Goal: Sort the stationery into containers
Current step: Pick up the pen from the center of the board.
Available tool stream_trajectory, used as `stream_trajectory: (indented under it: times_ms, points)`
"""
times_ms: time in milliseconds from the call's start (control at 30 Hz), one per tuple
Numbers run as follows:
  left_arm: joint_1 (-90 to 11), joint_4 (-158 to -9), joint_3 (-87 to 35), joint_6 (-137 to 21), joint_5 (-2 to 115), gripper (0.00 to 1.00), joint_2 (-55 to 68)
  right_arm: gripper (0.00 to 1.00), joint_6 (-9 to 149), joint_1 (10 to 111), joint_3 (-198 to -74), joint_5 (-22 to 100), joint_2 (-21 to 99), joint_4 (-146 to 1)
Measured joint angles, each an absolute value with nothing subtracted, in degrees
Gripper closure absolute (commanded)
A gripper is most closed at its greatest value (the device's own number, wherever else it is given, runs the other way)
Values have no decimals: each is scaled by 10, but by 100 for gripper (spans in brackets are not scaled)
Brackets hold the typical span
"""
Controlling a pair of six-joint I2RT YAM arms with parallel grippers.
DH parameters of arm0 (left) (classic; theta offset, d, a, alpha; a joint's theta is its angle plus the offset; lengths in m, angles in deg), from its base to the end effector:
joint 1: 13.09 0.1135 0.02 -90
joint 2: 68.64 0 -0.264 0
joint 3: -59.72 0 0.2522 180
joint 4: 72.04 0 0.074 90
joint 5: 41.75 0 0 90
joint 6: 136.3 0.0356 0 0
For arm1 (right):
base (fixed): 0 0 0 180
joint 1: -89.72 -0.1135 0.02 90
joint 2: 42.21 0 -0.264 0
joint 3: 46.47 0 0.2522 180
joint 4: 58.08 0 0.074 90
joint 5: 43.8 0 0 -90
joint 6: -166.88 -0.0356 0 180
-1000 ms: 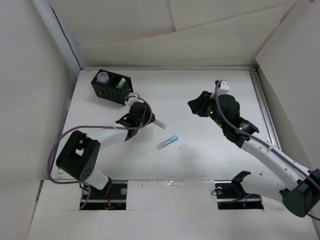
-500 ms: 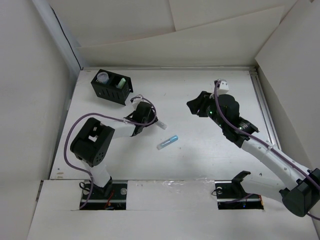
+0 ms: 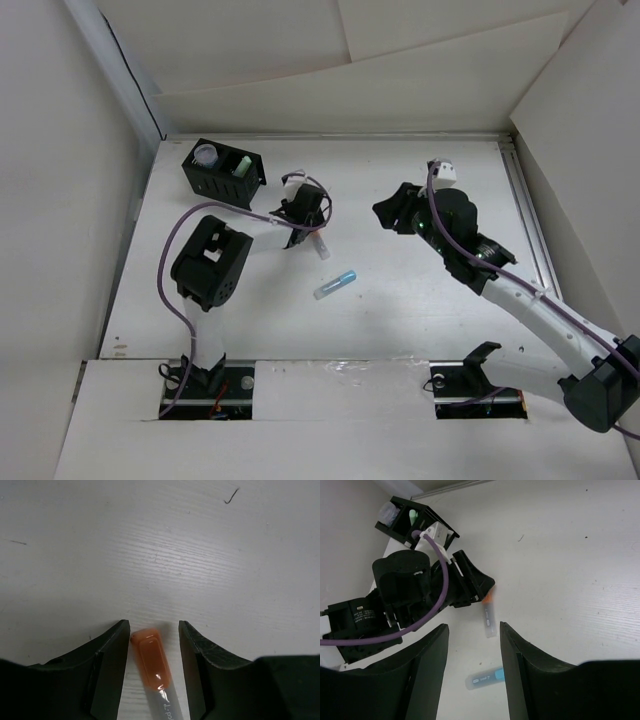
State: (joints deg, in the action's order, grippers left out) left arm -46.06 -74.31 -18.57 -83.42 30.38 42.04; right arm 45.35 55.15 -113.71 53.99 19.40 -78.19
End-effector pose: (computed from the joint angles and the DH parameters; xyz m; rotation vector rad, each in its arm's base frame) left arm 0.3541 -0.2166 0.1640 -0.2560 2.1509 -0.3721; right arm 0.2096 0.1386 0.3432 0.0491 1.8758 0.6846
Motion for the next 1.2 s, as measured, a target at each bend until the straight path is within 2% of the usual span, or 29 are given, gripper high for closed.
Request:
stream_trajectory:
  times_ms: [367, 467, 600, 767, 900, 1200]
  points:
    - [-504, -821, -241, -770, 239, 62, 450, 49, 454, 551, -1137, 540, 195, -782]
    - [-503, -824, -241, -766, 233, 69, 450, 49, 454, 551, -1137, 540, 195, -782]
    - [-504, -828, -241, -763, 226, 71, 450, 49, 454, 551, -1137, 540, 195, -782]
    - [-504, -829, -242, -761, 223, 88, 450, 49, 454, 551, -1137, 541, 195, -782]
    - [-504, -828, -242, -761, 222, 96, 451, 49, 454, 551, -1137, 541, 195, -782]
    - [-503, -832, -238, -762, 243, 97, 410, 49, 454, 551, -1137, 541, 192, -781]
